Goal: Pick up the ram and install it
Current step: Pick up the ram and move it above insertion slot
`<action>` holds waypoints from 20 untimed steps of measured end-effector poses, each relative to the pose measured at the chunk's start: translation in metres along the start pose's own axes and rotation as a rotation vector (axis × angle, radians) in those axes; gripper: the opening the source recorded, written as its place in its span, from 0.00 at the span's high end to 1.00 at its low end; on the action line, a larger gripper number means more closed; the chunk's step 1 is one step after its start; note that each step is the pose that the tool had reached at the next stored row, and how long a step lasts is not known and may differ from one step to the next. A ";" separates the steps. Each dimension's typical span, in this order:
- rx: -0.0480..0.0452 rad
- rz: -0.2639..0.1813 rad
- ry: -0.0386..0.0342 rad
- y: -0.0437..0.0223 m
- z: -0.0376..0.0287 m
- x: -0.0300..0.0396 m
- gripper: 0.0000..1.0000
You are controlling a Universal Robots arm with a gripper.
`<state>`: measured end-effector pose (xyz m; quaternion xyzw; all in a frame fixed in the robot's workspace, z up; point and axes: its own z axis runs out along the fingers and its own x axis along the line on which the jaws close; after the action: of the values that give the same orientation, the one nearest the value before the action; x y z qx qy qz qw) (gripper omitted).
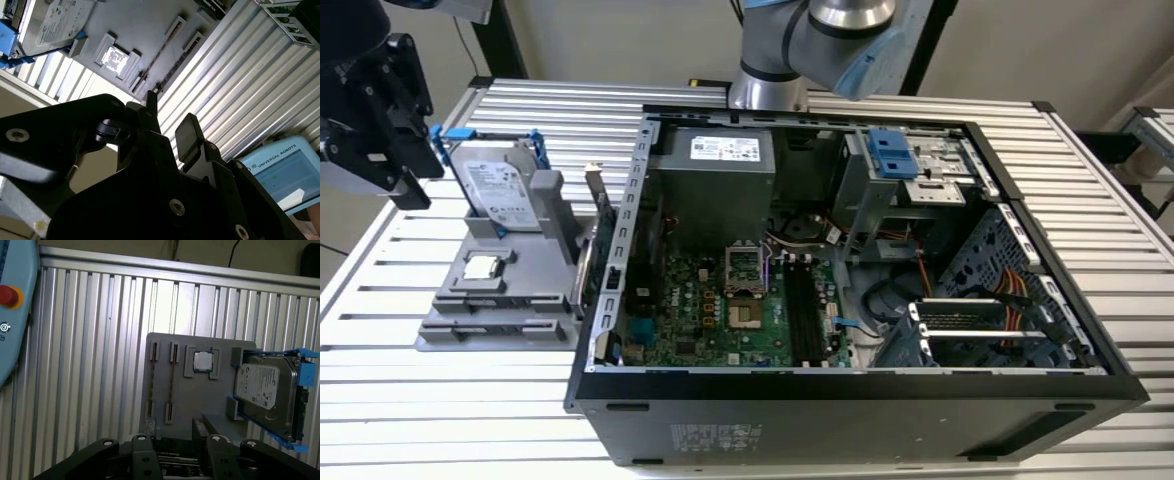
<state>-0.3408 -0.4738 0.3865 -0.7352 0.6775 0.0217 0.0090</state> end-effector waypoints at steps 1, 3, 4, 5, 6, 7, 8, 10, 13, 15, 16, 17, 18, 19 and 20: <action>0.0000 0.000 0.0000 0.0000 0.0000 0.0000 0.00; 0.0000 0.000 0.0000 0.0000 0.0000 0.0000 0.00; 0.0000 0.000 0.0000 0.0000 0.0000 0.0000 0.00; 0.0000 0.000 0.0000 0.0000 0.0000 0.0000 0.00; 0.0000 0.000 -0.0001 0.0000 0.0000 0.0000 0.00; 0.0000 0.000 0.0000 0.0000 0.0000 0.0000 0.00; 0.0001 0.000 0.0002 0.0000 0.0002 0.0000 0.00; -0.0002 0.000 0.0009 -0.0001 0.0014 0.0001 0.00; -0.0001 0.001 0.0012 -0.0001 0.0036 0.0001 0.00; 0.0001 0.006 0.0017 -0.0001 0.0055 0.0002 0.00; 0.0002 0.010 0.0023 -0.0001 0.0066 0.0002 0.00; 0.0003 0.013 0.0032 -0.0001 0.0076 0.0002 0.00; 0.0002 0.015 0.0039 -0.0002 0.0086 0.0002 0.00; 0.0001 0.015 0.0048 -0.0002 0.0093 0.0001 0.00; 0.0002 0.015 0.0052 -0.0002 0.0100 0.0001 0.00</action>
<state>-0.3407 -0.4735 0.3764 -0.7301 0.6830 0.0198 0.0072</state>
